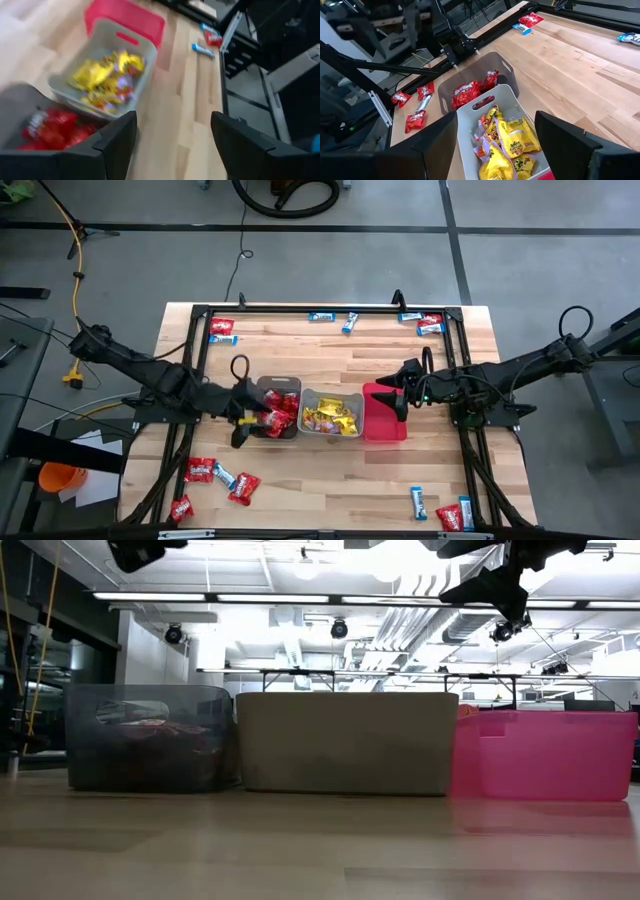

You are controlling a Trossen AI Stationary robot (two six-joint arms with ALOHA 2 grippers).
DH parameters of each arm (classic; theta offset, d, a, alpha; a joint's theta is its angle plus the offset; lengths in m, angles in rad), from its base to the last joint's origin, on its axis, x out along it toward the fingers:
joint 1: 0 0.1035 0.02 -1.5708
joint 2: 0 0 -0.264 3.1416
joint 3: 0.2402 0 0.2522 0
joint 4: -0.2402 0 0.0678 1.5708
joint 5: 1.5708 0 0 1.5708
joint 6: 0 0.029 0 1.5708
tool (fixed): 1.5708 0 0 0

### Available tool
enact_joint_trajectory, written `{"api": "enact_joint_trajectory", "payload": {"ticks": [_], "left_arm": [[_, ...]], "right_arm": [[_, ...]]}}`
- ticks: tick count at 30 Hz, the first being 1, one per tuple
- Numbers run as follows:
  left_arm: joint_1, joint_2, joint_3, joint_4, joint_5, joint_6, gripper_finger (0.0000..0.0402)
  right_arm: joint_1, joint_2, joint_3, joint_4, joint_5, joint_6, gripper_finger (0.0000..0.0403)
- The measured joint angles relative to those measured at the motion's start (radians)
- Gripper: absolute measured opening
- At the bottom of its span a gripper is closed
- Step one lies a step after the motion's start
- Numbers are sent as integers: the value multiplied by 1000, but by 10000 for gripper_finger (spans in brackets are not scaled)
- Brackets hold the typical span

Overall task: Sort candy
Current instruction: Put the red candy into the black bin

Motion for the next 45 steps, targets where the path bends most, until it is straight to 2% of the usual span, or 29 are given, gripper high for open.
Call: {"api": "enact_joint_trajectory", "payload": {"ticks": [9, 17, 25, 34, 38, 40, 43, 45], "left_arm": [[-207, 110, 1, -56, 75, -310, 243], [-370, 347, 1, -53, 200, -684, 243], [-395, 594, 25, -69, 300, -942, 241], [-394, 783, 95, -112, 303, -986, 220], [-394, 804, 117, -108, 303, -944, 173], [-394, 790, 131, -118, 290, -915, 125], [-394, 742, 139, -133, 252, -838, 33], [-394, 678, 145, -130, 235, -778, 16]], "right_arm": [[0, 0, 0, -17, 0, 0, 261], [0, 0, 0, -26, 0, 0, 261], [0, 0, 0, -59, 0, 0, 261], [0, 0, 0, -86, 0, 0, 261], [0, 0, 0, -88, 0, 0, 261], [0, 0, 0, -90, 0, 0, 261], [0, 0, 0, -95, -1, 0, 261], [0, 0, 0, -98, -1, 0, 261]]}}
